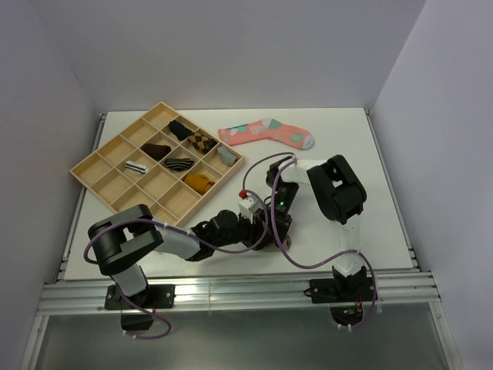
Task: Roll the socks
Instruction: Roll the sock at the center of the board.
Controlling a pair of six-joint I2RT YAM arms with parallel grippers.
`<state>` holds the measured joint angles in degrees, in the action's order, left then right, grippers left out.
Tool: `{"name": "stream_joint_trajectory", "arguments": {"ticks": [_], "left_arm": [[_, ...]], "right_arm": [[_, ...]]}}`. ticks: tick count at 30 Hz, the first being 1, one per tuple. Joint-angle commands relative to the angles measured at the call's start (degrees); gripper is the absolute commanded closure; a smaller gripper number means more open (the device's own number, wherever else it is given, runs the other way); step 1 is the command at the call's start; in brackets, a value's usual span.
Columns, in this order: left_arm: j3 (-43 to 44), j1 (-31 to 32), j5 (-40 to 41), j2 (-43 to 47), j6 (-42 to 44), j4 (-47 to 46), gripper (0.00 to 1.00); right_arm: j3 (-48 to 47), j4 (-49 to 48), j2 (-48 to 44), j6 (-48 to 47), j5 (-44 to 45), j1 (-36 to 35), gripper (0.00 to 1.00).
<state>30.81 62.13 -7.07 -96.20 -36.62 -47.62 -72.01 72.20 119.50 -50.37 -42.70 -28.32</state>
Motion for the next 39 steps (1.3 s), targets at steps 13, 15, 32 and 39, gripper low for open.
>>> {"name": "stream_joint_trajectory", "arguments": {"ticks": [13, 15, 32, 39], "left_arm": [[3.1, -0.1, -3.9, -7.2, 0.1, -2.0, 0.6], [2.9, -0.1, -4.6, -7.8, 0.1, -2.3, 0.61], [-0.7, -0.1, -6.1, -12.2, -6.2, -3.6, 1.0], [-2.8, -0.7, -7.2, -15.8, -12.1, -8.2, 1.0]], "right_arm": [[-0.4, -4.2, 2.0, -1.1, 4.7, 0.6, 0.82], [-0.4, -4.4, 2.1, -1.0, 4.8, 0.8, 0.82], [3.1, -8.9, -5.2, 3.0, 1.2, 1.8, 0.62], [3.4, -7.3, -11.7, 1.5, -0.2, 5.2, 0.55]]}}
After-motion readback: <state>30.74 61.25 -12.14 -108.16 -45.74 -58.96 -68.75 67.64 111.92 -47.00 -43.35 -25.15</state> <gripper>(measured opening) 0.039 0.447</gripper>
